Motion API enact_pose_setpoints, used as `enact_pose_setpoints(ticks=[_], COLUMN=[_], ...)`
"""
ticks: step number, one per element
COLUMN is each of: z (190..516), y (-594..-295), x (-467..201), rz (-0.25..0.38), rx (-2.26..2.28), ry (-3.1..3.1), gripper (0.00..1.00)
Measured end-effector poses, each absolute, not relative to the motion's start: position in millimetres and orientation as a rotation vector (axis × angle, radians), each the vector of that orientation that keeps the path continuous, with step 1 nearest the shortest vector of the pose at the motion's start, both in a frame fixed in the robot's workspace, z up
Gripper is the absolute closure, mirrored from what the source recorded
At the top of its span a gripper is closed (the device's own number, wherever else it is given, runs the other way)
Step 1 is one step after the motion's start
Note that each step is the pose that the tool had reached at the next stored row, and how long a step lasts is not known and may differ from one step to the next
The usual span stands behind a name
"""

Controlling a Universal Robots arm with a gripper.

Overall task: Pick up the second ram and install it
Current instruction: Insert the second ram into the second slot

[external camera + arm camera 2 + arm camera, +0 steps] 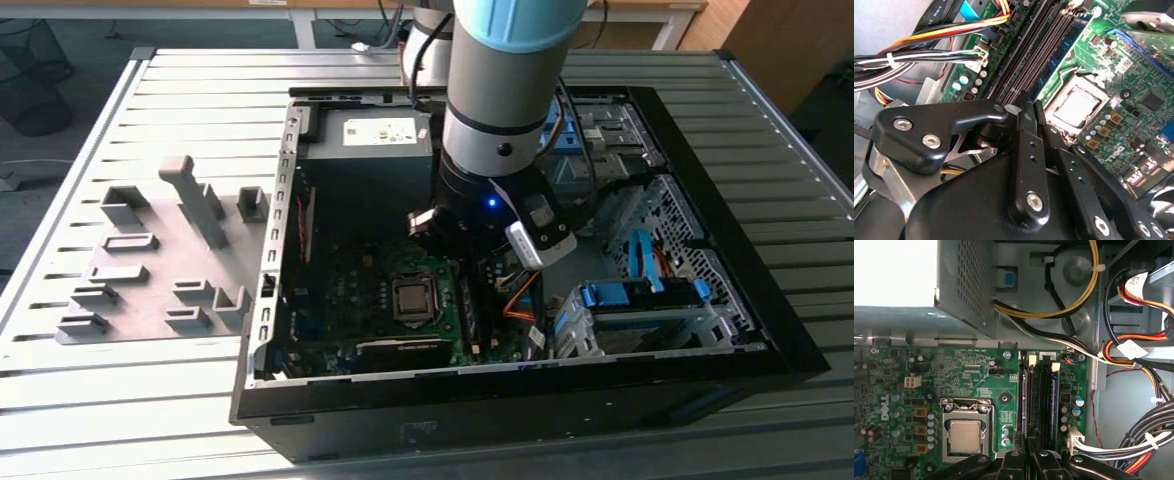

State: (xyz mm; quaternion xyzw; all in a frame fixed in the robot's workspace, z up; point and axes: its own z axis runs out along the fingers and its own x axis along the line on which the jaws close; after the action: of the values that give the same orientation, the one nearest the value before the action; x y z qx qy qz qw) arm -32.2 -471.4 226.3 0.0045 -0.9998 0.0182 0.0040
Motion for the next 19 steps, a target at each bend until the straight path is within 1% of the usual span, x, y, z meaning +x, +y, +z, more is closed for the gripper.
enact_pose_setpoints(ticks=[19], z=[218.2], y=[-471.5], x=[-29.0], rz=[0.058], rx=[0.016], ry=[-3.133], gripper=[0.86])
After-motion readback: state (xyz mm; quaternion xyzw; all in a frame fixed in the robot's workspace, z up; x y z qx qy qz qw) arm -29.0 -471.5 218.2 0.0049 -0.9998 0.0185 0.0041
